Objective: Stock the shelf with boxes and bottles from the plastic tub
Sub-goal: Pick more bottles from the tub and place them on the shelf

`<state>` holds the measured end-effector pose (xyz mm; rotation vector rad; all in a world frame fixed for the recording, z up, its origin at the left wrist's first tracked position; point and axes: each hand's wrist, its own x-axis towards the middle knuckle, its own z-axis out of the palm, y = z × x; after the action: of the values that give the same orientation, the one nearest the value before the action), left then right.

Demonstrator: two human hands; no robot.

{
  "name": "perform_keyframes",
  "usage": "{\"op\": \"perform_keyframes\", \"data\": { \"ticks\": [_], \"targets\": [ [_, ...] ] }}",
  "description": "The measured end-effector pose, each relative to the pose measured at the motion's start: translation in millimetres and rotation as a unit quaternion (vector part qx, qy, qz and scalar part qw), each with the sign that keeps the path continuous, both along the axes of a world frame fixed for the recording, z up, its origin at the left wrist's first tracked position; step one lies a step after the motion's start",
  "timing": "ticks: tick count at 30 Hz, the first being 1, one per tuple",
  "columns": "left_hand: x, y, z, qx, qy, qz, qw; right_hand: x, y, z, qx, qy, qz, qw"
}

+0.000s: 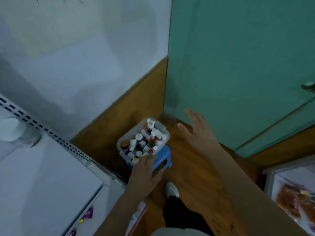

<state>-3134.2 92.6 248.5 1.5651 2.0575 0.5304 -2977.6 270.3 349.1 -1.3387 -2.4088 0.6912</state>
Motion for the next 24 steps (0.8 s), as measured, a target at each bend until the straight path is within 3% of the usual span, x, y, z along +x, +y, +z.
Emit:
{"op": "perform_keyframes", "data": {
  "ticks": [7,13,19,24],
  "targets": [
    [-32.4,97.2,-44.7,-0.093,-0.058,0.157,0.982,-67.2,142.3,-64.8,-0.064,-0.043,0.107,0.991],
    [-61.3,125.9,-95.7,-0.165,-0.072,0.273,0.945,-120.4,185.3,-141.4,-0.132,-0.081,0.190,0.969],
    [-101.7,128.1,-158.3,-0.256,-0.046,0.290,0.921,-164.6,199.2,-220.9,-0.128,-0.118,0.254,0.951],
    [-142.9,145.8,-211.3,-0.255,0.006,0.266,0.930,-202.2,213.3,-283.3,-0.104,-0.151,0.258,0.949]
  ]
}}
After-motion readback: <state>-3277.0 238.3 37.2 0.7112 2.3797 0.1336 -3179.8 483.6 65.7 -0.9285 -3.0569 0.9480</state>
